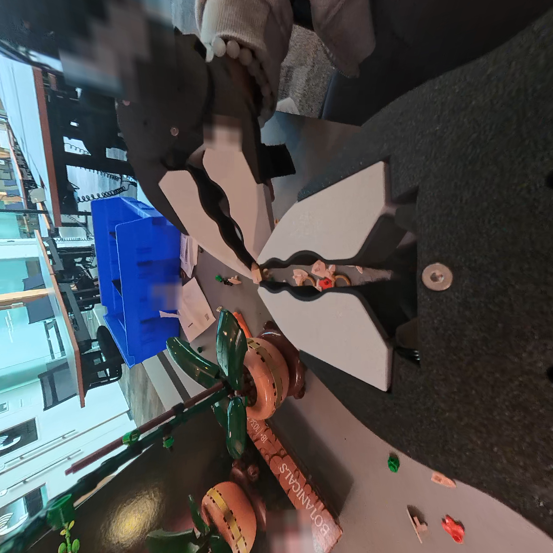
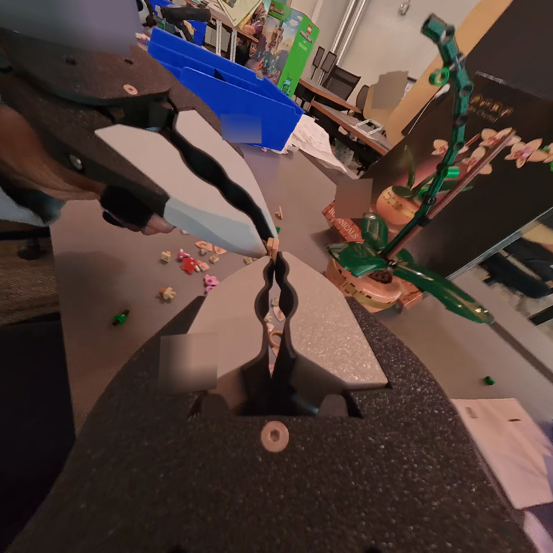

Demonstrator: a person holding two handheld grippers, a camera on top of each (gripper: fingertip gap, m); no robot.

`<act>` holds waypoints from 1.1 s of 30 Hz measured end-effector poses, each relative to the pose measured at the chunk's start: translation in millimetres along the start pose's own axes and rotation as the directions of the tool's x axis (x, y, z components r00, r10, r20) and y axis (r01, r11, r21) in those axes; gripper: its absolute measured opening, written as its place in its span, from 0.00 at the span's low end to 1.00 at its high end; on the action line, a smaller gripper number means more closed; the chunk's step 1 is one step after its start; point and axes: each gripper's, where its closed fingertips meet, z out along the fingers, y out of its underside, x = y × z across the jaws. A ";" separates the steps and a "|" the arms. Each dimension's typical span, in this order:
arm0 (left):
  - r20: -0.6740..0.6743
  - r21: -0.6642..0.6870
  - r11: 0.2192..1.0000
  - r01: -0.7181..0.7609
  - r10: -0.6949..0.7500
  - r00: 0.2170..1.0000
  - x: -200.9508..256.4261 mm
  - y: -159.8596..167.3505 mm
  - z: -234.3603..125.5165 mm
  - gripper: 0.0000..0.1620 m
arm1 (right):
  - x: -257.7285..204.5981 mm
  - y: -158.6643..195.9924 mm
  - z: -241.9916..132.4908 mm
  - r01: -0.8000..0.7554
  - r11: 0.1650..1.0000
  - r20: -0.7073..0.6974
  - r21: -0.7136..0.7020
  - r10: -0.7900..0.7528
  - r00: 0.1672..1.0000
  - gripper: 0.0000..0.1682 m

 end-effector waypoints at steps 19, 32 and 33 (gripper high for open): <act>-0.093 -0.287 0.944 -0.163 0.142 0.985 -6.1 51.3 -3.7 0.04 | 10.3 67.6 -19.1 0.140 0.936 0.201 -0.323 -0.077 0.977 0.02; -0.045 -0.079 0.996 0.048 -0.052 0.998 -8.2 35.5 11.4 0.21 | -1.0 68.7 -13.7 0.062 0.967 0.233 -0.247 -0.003 0.972 0.23; -0.017 -0.064 0.997 0.035 -0.036 0.999 -9.1 35.8 15.2 0.22 | -5.4 64.4 -11.1 0.036 0.973 0.243 -0.230 0.021 0.970 0.23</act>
